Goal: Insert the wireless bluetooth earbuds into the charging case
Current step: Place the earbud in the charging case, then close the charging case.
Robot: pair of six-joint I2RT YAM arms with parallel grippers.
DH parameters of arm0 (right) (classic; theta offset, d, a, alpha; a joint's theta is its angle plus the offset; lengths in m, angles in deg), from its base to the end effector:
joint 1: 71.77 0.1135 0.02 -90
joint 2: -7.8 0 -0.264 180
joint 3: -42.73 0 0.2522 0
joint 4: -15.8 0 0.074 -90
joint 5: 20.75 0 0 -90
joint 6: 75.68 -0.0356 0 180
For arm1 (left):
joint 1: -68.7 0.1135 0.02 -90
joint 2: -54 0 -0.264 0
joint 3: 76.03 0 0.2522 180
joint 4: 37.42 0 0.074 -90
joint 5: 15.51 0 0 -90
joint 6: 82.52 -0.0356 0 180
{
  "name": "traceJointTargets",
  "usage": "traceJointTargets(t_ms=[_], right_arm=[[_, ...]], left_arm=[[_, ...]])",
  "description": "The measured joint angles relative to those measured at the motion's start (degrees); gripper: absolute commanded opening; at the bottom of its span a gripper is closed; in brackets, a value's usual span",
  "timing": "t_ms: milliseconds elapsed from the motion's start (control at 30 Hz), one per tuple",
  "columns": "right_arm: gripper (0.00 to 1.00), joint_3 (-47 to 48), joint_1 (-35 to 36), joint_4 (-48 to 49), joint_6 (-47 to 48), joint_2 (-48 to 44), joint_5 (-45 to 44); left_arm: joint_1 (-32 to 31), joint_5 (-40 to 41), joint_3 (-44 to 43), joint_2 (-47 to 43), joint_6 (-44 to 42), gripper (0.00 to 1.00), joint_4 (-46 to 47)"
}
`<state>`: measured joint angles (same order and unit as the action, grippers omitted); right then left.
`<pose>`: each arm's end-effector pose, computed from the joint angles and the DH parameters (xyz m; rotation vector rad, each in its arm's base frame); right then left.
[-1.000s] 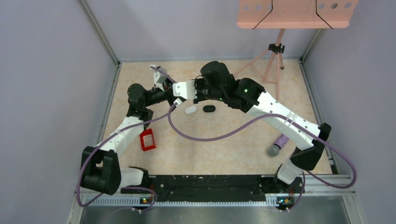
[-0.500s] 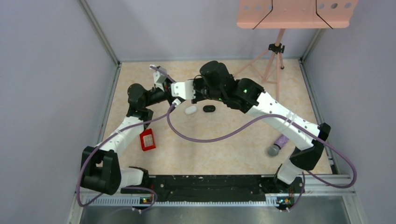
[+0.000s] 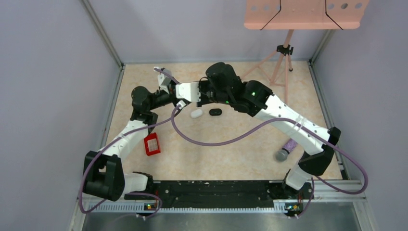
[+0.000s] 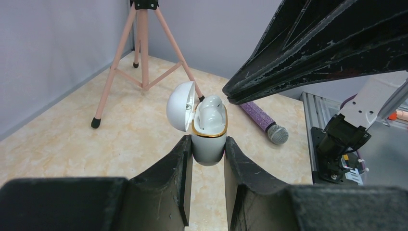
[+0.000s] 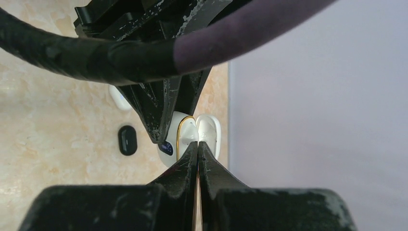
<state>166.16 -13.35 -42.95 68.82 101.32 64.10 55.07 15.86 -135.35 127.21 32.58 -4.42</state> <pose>0.1864 0.2971 0.4500 -1.6963 1.1905 -0.0512 0.2611 -0.0946 0.3360 0.8109 1.2713 -1.1787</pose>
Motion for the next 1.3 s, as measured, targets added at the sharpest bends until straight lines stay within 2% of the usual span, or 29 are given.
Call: traceJointTargets(t_ms=[100,133,167,267,367,467,600,667,1033,1300], right_arm=[[0.05,0.81,0.02,-0.72,-1.36,0.0,0.11],[0.1,1.31,0.02,-0.92,-1.97,0.0,0.02],[0.18,1.92,0.02,-1.05,-2.6,0.0,-0.13],[0.52,3.8,-0.2,-1.07,-5.6,-0.04,-0.37],[0.8,4.9,-1.86,-1.25,-10.25,-0.7,1.97],[0.9,6.43,-6.8,-3.54,-15.45,-1.68,8.28],[0.92,7.93,-14.38,-6.25,-19.93,-2.08,17.29],[0.92,7.91,-16.0,-7.43,-21.29,-1.92,21.07],[0.9,6.1,-16.22,-8.7,-22.62,1.97,36.52],[0.85,3.56,-16.22,-9.49,-22.62,4.28,42.47]], left_arm=[[0.0,0.04,0.02,-0.15,-0.28,0.0,-0.02],[0.02,0.04,0.02,-0.28,-0.39,0.0,-0.02],[0.02,0.07,0.02,-0.42,-0.55,0.0,-0.02],[0.02,0.07,0.04,-0.85,-1.07,0.0,-0.11],[0.04,-0.22,0.04,-1.03,-1.64,0.0,-0.57],[0.11,-1.44,0.07,-1.09,-3.39,0.0,-1.57],[0.15,-4.5,0.07,-1.11,-7.28,0.0,-4.04],[0.15,-5.6,0.04,-1.27,-9.42,0.0,-5.95],[0.13,-8.63,-4.13,-5.49,-28.28,0.0,-25.7],[-0.31,-6.6,-4.63,-5.84,-31.63,0.0,-30.29]])
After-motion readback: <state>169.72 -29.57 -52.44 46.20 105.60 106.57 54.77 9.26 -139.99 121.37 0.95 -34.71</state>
